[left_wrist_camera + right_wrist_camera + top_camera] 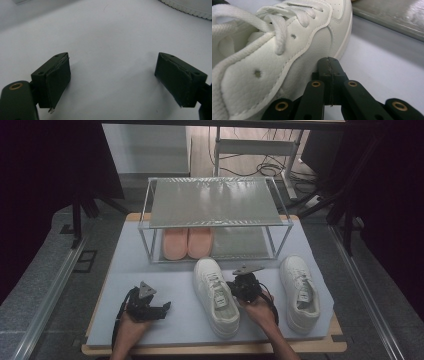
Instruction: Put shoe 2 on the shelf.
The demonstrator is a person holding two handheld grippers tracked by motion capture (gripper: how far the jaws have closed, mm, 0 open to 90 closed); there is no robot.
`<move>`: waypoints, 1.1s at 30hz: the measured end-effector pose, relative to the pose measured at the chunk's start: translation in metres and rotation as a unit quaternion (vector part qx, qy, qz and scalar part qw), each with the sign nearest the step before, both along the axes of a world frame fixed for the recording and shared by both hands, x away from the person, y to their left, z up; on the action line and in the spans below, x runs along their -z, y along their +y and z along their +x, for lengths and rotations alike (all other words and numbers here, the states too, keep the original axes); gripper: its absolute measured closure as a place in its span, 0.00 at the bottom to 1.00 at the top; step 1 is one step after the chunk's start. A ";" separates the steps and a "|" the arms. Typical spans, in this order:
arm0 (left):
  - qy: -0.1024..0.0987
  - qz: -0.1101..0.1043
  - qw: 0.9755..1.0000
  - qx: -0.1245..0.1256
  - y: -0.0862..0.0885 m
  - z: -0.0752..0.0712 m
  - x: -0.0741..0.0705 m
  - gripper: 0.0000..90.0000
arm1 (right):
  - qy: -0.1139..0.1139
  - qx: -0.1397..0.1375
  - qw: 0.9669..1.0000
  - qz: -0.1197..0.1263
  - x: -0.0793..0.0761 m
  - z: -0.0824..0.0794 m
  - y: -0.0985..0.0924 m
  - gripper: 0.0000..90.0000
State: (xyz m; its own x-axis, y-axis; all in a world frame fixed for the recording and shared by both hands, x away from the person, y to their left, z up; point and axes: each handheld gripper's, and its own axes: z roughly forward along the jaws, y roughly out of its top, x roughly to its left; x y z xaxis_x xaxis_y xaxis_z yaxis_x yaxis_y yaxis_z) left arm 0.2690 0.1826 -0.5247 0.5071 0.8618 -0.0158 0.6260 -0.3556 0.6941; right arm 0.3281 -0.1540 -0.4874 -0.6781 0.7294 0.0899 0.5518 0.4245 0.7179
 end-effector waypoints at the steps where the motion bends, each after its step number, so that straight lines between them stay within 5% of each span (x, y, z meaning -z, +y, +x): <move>1: 0.000 0.000 1.000 0.000 0.000 0.000 0.000 0.15 | -0.001 -0.003 1.000 -0.002 0.000 0.000 0.000 1.00; 4: 0.000 0.000 1.000 0.000 0.000 0.000 0.000 0.15 | 0.002 -0.006 1.000 -0.002 -0.001 0.001 -0.003 0.99; 17: -0.001 0.000 1.000 0.000 0.000 0.000 0.000 0.15 | 0.001 0.009 1.000 -0.002 -0.015 -0.008 -0.027 0.62; 33: -0.002 0.001 1.000 0.000 0.000 0.000 0.000 0.15 | 0.004 0.001 1.000 0.016 -0.036 -0.034 -0.046 0.53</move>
